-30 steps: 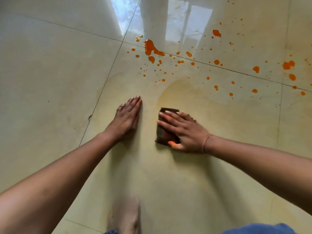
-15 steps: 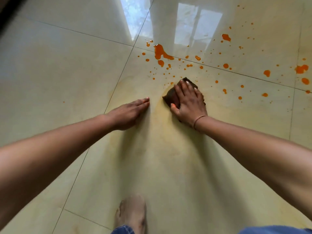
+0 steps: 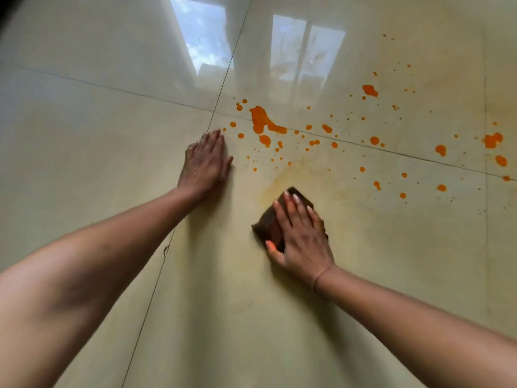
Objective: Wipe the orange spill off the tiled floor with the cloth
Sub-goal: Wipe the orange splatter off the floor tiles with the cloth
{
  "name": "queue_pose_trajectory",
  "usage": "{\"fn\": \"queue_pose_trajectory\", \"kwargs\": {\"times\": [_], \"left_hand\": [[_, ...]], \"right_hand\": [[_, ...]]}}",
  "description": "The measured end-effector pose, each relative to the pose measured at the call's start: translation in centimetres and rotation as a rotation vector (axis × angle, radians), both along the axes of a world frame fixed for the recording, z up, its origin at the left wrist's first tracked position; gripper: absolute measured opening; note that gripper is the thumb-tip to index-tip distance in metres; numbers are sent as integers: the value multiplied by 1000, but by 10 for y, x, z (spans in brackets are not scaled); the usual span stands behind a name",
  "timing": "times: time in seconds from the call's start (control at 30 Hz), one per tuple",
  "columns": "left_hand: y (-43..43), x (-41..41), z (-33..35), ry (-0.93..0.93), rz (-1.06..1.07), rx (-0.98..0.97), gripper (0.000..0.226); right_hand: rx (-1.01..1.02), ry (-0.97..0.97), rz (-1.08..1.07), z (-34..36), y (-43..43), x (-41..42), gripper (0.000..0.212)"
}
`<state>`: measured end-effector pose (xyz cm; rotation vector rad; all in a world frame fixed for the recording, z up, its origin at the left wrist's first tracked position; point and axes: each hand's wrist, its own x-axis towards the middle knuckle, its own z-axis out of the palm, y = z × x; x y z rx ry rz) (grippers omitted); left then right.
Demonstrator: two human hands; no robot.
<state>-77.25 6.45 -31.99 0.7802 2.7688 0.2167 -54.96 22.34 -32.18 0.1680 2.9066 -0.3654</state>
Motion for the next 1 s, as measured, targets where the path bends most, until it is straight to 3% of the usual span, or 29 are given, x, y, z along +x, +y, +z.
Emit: {"fn": "queue_pose_trajectory", "kwargs": {"times": [0.07,0.2,0.4,0.57,0.67,0.77,0.83,0.93,1.0], "left_hand": [[-5,-9,-7,21,20,32,60],[-12,-14,-19,45,-7,94,62],[-9,-12,-6,-7,-6,62,61],[-10,-13,-13,6,23,114,63],[-10,-14,-15,9,69,128,62],[-9,-13,-6,-44,76,126,61],[-11,-18,2,-65,51,162,59],[-29,-41,-2,61,86,164,57],[-41,-57,-11,105,217,145,57]], "right_hand": [[12,10,-57,-4,8,-15,88],[-1,-54,-418,-3,7,-124,87],[40,-133,-146,12,-8,-51,87],[36,-56,-467,-1,29,-181,85],[20,1,-297,-5,9,-199,86],[20,-67,-36,7,10,-128,87],[29,-58,-73,7,48,-127,86],[21,1,-324,3,63,-217,82],[26,25,-254,-2,32,-252,83]]}}
